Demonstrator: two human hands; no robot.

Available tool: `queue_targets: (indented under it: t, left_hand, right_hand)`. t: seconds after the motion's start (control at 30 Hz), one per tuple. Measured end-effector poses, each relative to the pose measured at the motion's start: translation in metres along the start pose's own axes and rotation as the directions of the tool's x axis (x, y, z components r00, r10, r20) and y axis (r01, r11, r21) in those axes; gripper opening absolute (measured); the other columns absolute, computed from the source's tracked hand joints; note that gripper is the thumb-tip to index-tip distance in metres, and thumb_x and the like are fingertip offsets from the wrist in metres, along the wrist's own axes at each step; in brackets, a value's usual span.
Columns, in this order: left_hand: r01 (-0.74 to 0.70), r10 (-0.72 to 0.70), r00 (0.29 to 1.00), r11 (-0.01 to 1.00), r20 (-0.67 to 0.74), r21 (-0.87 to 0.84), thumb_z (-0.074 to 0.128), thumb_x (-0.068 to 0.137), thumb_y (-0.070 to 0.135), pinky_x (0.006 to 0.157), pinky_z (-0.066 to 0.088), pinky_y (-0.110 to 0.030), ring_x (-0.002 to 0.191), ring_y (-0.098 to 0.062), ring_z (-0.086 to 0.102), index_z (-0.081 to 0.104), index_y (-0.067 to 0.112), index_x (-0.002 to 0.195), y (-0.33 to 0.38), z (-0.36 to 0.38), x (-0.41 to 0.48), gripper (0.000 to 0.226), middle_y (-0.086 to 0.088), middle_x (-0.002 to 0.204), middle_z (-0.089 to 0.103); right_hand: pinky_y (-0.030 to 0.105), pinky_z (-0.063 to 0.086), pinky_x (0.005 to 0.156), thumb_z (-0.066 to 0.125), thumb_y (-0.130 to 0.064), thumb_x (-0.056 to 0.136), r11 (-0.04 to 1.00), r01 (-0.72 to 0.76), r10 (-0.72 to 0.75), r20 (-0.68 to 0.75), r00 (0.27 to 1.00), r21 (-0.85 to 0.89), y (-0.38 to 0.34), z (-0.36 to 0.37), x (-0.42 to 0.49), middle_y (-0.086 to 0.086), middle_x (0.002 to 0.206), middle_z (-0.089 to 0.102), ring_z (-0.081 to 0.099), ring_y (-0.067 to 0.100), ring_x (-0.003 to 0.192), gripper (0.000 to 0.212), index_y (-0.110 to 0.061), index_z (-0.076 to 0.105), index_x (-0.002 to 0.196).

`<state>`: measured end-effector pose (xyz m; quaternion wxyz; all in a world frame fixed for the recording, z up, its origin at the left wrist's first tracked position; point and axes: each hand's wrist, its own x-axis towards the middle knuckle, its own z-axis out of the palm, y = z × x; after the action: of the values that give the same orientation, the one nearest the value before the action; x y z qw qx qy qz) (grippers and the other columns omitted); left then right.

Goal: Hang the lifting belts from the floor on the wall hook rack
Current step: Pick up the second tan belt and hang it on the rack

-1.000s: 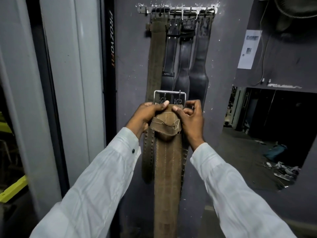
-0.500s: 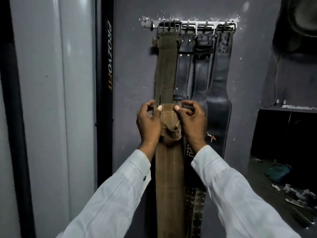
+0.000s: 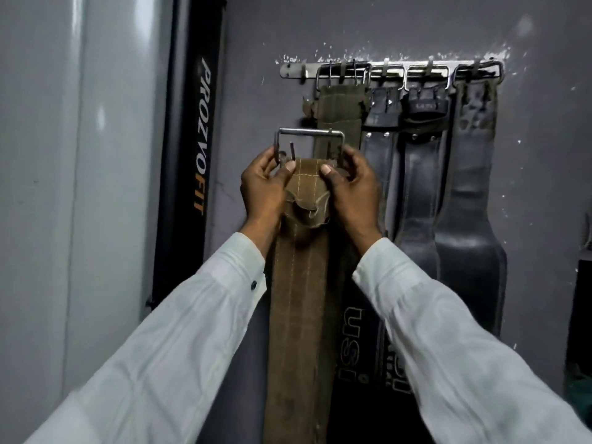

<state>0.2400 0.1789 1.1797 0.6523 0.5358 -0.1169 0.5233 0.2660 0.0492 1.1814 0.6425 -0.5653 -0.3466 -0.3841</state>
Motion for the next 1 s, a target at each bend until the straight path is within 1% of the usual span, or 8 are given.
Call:
queue_targets:
  t: [0.1,0.23,0.33,0.43,0.57,0.67,0.83,1.0]
  left_hand:
    - [-0.076,0.077,0.997,0.996,-0.019,0.056,0.074,0.082,0.019,0.103,0.052,-0.037,0.115,-0.019,0.065,0.056,0.014,0.136,0.010,0.019,0.042,0.057,-0.003,0.124,0.067]
    - [-0.199,0.215,0.972,0.967,-0.093,0.156,0.076,0.083,0.020,0.088,0.054,-0.021,0.097,-0.011,0.065,0.061,0.019,0.125,0.024,0.042,0.100,0.044,0.002,0.104,0.067]
    - [-0.254,0.281,0.955,0.940,-0.093,0.229,0.075,0.084,0.019,0.080,0.046,-0.011,0.086,-0.003,0.059,0.069,0.018,0.114,0.029,0.055,0.136,0.030,0.015,0.089,0.063]
    - [-0.293,0.324,0.944,0.906,-0.057,0.307,0.074,0.085,0.020,0.078,0.048,-0.015,0.081,-0.004,0.060,0.063,0.030,0.086,0.037,0.065,0.167,0.014,0.021,0.076,0.060]
    - [-0.279,0.305,0.952,0.889,-0.015,0.363,0.074,0.086,0.023,0.088,0.052,-0.025,0.088,-0.010,0.062,0.056,0.027,0.065,0.037,0.071,0.205,0.027,0.007,0.087,0.065]
    - [-0.289,0.299,0.953,0.850,0.048,0.441,0.072,0.086,0.026,0.086,0.051,-0.023,0.093,-0.013,0.066,0.070,0.023,0.083,0.038,0.071,0.220,0.005,0.003,0.093,0.070]
    - [-0.280,0.220,0.959,0.820,0.176,0.499,0.070,0.087,0.024,0.078,0.048,-0.024,0.110,-0.028,0.067,0.075,0.002,0.097,0.033,0.067,0.239,0.025,-0.019,0.112,0.072]
    - [-0.284,0.211,0.951,0.887,0.228,0.365,0.064,0.085,0.035,0.100,0.053,-0.039,0.104,-0.022,0.069,0.072,0.023,0.098,0.005,0.052,0.226,0.020,-0.001,0.101,0.073]
  right_hand:
    - [0.023,0.057,0.083,0.076,-0.014,0.084,0.999,0.052,-0.052,-0.028,0.998,0.014,0.002,0.017,0.049,0.002,0.106,0.073,0.071,0.005,0.085,0.057,-0.016,0.047,0.133]
    - [0.004,0.045,0.063,0.080,-0.011,0.080,0.987,0.158,-0.160,-0.107,0.981,-0.028,-0.002,0.037,0.112,-0.014,0.086,0.060,0.057,-0.009,0.071,0.041,-0.004,0.056,0.113]
    - [0.004,0.039,0.061,0.081,-0.017,0.078,0.971,0.208,-0.224,-0.136,0.965,-0.122,-0.004,0.050,0.150,-0.011,0.082,0.060,0.056,0.001,0.070,0.030,-0.006,0.064,0.100]
    - [0.003,0.036,0.057,0.077,-0.025,0.083,0.937,0.234,-0.265,-0.093,0.960,-0.259,-0.006,0.059,0.180,-0.006,0.084,0.061,0.055,0.010,0.077,0.017,-0.014,0.068,0.092]
    - [0.019,0.041,0.072,0.073,-0.029,0.086,0.910,0.227,-0.250,-0.022,0.968,-0.347,-0.005,0.067,0.213,0.001,0.094,0.073,0.064,0.013,0.088,0.021,-0.012,0.075,0.097]
    - [0.020,0.038,0.071,0.066,-0.029,0.089,0.862,0.243,-0.268,0.007,0.963,-0.445,-0.001,0.073,0.223,0.008,0.105,0.075,0.067,0.020,0.101,0.022,-0.011,0.078,0.096]
    - [0.024,0.044,0.086,0.057,-0.024,0.091,0.826,0.256,-0.273,0.041,0.961,-0.502,0.000,0.074,0.225,0.014,0.116,0.072,0.063,0.026,0.114,0.027,-0.012,0.078,0.103]
    - [0.028,0.041,0.093,0.056,-0.027,0.094,0.836,0.254,-0.253,0.069,0.965,-0.486,0.013,0.079,0.206,0.017,0.116,0.069,0.060,0.031,0.115,0.030,-0.008,0.075,0.105]
